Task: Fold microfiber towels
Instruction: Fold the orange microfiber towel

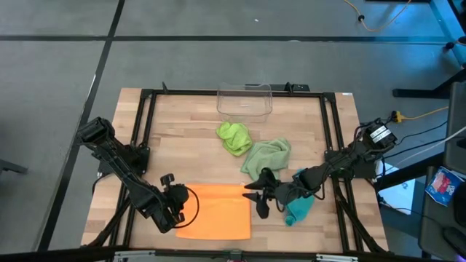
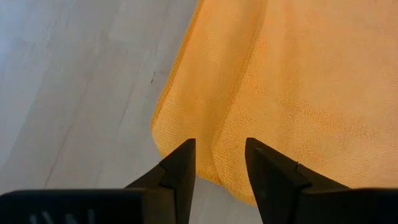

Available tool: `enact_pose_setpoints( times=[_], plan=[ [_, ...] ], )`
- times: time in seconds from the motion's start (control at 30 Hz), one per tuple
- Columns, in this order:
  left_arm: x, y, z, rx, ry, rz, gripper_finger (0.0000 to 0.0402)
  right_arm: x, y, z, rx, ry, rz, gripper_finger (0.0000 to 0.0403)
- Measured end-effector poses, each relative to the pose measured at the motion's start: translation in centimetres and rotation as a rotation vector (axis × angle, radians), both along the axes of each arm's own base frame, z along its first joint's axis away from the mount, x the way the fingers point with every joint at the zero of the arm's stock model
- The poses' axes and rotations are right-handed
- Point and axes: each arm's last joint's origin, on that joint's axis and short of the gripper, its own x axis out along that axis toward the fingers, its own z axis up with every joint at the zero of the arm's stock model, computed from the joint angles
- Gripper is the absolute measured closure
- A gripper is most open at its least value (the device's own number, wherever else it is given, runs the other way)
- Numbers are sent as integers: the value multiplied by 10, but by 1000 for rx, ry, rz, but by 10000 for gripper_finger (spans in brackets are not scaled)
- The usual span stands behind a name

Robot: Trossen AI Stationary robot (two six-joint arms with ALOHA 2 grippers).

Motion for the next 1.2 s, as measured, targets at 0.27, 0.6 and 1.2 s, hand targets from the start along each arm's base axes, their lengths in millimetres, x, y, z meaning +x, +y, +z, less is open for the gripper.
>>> enact_pose_setpoints(
  times=[0.27,0.6,1.2],
  plan=[
    [1,-1,0,-11,-11,0,271,-7,-5,-15,118,177,-49,237],
    [1,-1,0,-10,-12,1,272,-1,-2,-46,177,279,-41,239],
    [1,-1,0,-4,-18,2,272,39,10,-66,87,320,45,240]
  ],
)
